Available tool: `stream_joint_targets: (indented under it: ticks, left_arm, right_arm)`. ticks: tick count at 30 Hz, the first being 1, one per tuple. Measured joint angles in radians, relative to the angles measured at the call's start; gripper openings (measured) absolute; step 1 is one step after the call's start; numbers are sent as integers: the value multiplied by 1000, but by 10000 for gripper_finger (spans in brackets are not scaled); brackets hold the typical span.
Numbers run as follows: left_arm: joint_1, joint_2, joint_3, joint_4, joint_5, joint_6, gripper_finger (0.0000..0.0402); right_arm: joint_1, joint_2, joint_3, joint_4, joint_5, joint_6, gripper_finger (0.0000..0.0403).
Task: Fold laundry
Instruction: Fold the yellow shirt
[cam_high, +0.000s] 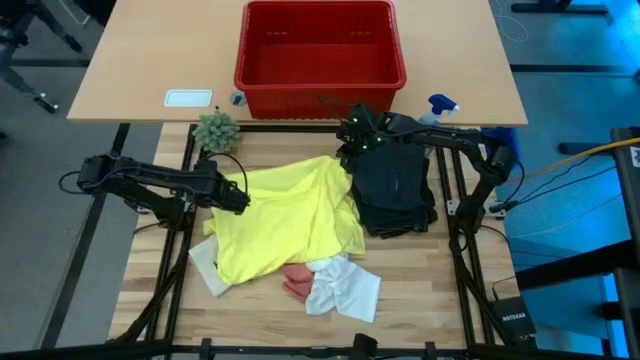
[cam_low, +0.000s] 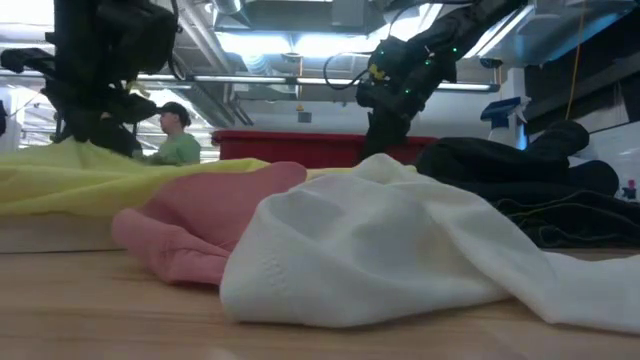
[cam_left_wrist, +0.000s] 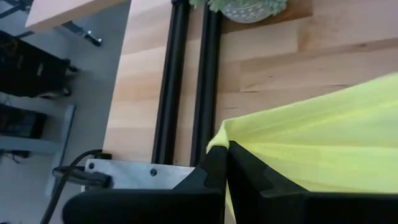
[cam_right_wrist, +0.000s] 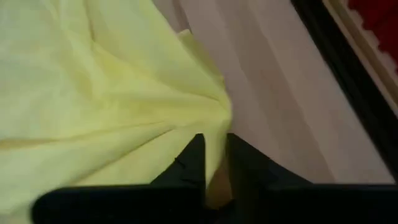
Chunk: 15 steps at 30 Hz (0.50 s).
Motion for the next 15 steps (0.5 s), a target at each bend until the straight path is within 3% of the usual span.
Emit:
stream_joint_targets:
  ticks: [10,15]
  left_arm:
    - [0,-6,-28,0,-17,43,27]
    - [0,-65,-27,0,-49,57,65]
  right_arm:
    - [-20,-2,0,38,-1,-3,200]
    - [-19,-2,12,41,-30,2,234]
